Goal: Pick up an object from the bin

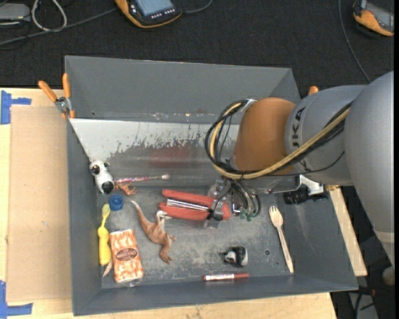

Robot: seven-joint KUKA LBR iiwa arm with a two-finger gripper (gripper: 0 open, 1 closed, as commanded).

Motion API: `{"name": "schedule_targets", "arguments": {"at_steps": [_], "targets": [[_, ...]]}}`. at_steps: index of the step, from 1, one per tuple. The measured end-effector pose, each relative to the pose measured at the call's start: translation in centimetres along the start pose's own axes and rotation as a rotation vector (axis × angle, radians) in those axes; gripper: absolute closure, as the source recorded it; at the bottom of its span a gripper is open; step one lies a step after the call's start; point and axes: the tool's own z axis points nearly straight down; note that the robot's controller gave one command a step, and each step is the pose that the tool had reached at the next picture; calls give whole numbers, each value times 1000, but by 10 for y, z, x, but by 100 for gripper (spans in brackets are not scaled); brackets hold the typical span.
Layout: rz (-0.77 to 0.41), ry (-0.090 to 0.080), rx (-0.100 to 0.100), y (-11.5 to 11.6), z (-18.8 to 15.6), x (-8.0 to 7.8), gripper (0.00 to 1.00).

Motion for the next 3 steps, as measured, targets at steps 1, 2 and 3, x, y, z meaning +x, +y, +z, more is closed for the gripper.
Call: {"name": "schedule_targets", "arguments": {"at_steps": [1, 2, 3], "targets": [[-265, -11, -2, 0, -40, 12, 100], [-280, 3, 0, 12, -103, 6, 100], [-280, -3, -1, 15, -129, 4, 100]]}}
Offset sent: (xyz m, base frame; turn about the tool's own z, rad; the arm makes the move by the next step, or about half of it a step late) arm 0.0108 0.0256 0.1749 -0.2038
